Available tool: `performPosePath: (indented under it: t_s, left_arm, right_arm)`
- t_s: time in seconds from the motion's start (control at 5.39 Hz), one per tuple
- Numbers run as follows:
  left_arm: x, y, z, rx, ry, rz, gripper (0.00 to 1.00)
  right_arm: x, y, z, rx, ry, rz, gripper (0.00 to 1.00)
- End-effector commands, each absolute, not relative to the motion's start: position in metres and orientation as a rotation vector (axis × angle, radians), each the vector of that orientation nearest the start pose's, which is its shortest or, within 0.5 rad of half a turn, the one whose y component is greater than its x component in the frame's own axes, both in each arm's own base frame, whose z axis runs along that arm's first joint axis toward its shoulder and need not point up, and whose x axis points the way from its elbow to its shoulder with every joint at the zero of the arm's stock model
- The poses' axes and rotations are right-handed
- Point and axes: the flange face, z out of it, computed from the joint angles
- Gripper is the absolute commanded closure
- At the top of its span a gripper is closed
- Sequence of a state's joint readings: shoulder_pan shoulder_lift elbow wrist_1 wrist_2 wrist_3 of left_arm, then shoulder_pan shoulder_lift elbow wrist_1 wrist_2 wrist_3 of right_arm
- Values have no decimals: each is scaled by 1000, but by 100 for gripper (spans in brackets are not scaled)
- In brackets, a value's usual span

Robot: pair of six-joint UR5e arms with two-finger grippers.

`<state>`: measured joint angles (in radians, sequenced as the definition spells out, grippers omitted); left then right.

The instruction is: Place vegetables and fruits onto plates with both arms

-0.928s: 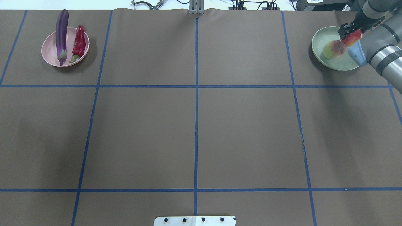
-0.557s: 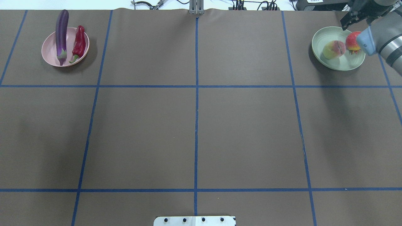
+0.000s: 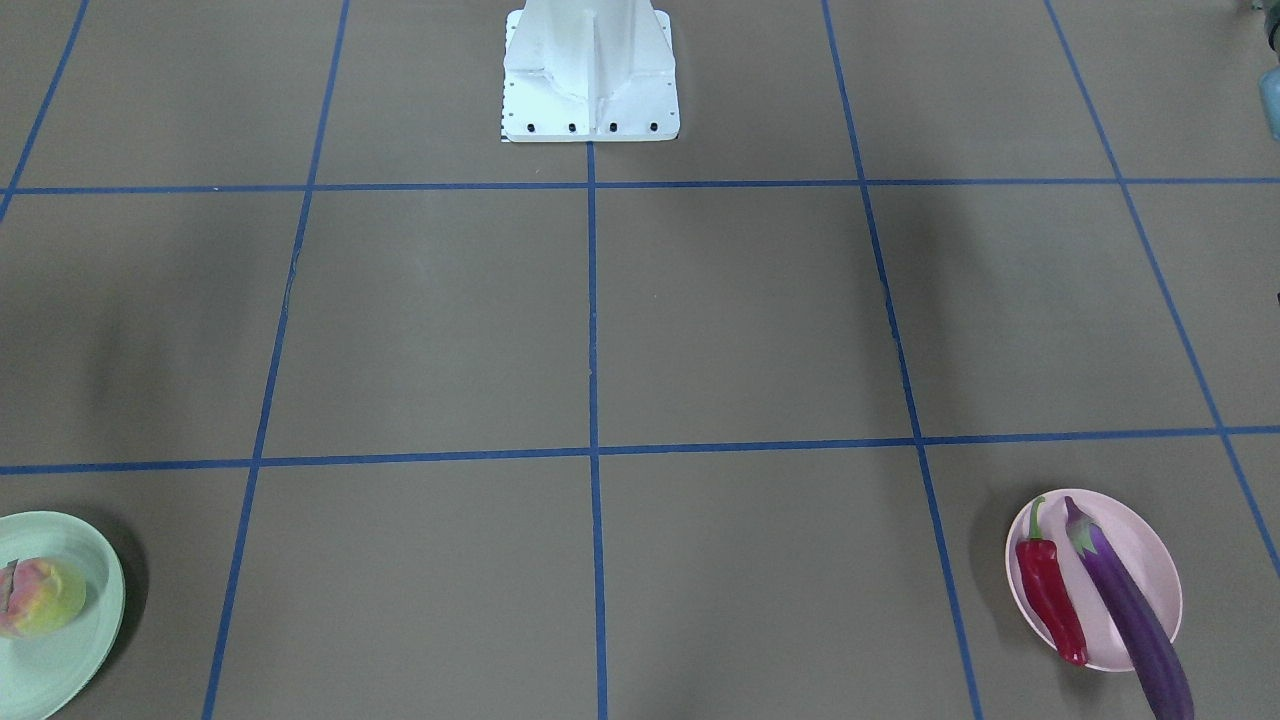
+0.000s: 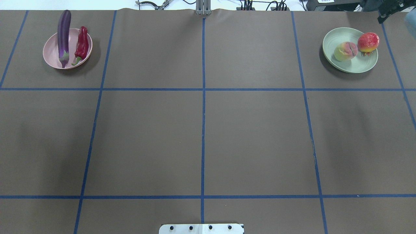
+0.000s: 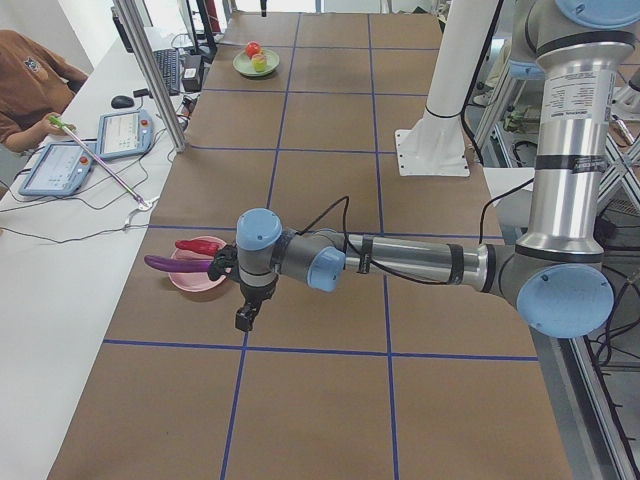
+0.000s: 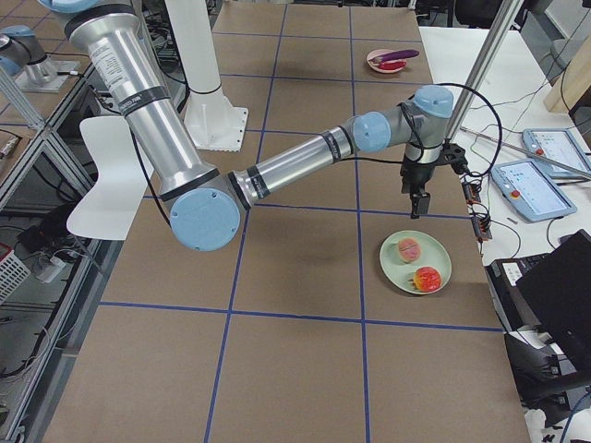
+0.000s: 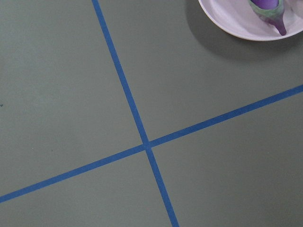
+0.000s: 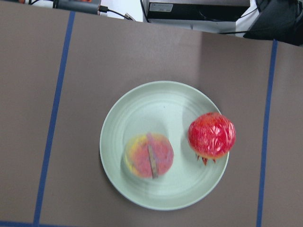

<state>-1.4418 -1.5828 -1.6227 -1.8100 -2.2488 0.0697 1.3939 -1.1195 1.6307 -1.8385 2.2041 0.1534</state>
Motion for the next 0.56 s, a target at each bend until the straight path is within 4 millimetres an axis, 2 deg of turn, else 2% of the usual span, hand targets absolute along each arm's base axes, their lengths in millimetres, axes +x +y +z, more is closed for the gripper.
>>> performPosePath:
  t_s: [0.0, 0.19, 0.37]
  left_arm:
    - [-12, -515, 615, 253, 669, 431, 0]
    - [-31, -511, 620, 246, 664, 449, 0]
    - [-55, -507, 619, 215, 665, 441, 0]
  right_arm:
    - [37, -575, 468, 63, -790, -115, 0]
    - [70, -562, 476, 115, -790, -123, 0]
    - [72, -546, 512, 87, -792, -138, 0]
